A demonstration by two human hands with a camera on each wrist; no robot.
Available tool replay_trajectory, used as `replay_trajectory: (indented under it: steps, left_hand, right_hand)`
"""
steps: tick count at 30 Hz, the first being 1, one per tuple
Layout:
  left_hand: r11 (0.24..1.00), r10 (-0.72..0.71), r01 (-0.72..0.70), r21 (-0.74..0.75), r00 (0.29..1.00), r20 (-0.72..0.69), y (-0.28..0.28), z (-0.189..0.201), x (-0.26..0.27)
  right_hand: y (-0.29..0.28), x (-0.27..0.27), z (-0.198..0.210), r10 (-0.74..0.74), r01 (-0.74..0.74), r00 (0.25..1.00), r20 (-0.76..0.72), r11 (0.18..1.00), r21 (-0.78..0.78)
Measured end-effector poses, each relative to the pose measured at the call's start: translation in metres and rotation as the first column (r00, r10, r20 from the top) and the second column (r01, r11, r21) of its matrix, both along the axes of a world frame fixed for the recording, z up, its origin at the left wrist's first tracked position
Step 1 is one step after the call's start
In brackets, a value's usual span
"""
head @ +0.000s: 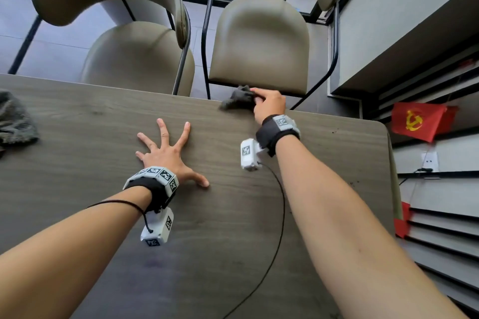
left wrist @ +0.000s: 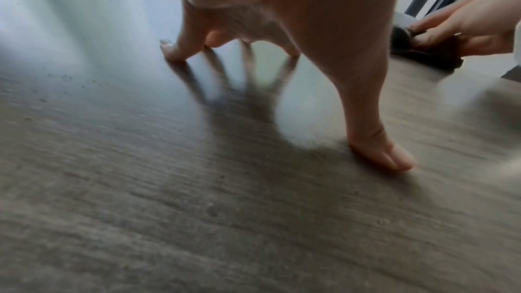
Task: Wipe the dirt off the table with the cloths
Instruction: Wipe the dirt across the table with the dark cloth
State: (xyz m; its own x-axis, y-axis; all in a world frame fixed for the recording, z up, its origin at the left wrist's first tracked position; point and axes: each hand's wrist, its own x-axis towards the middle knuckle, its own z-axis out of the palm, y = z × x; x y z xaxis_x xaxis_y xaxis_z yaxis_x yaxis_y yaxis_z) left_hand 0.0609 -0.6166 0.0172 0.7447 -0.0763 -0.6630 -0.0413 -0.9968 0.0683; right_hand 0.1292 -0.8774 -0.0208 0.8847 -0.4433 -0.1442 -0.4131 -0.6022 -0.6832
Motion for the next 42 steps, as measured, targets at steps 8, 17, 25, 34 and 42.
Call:
replay_trajectory:
  steps: [8, 17, 25, 34, 42]
  left_hand:
    - [1.000, 0.004, -0.004, -0.009, 1.000, 0.011, 0.001, 0.000, -0.001]
    - [0.997, -0.070, 0.069, -0.021, 0.997, -0.037, -0.009, 0.012, -0.011]
    - [0.886, -0.460, 0.455, -0.085, 0.887, -0.044, -0.045, 0.012, -0.051]
    - [0.908, -0.407, 0.405, -0.112, 0.913, 0.005, -0.051, -0.008, -0.061]
    - [0.916, -0.390, 0.386, -0.113, 0.921, -0.019, -0.049, -0.012, -0.060]
  right_hand:
    - [0.013, -0.144, 0.046, 0.017, 0.008, 0.952, 0.307, 0.997, -0.080]
    - [0.081, -0.337, 0.016, -0.106, 0.115, 0.991, 0.079, 0.986, -0.119]
    - [0.071, -0.353, 0.005, -0.132, 0.029, 0.933, -0.335, 0.956, -0.293]
    - [0.064, -0.337, 0.001, -0.159, 0.094, 0.964, -0.214, 0.954, -0.286]
    - [0.000, -0.220, -0.004, -0.077, 0.020, 0.981, -0.177, 0.953, -0.303]
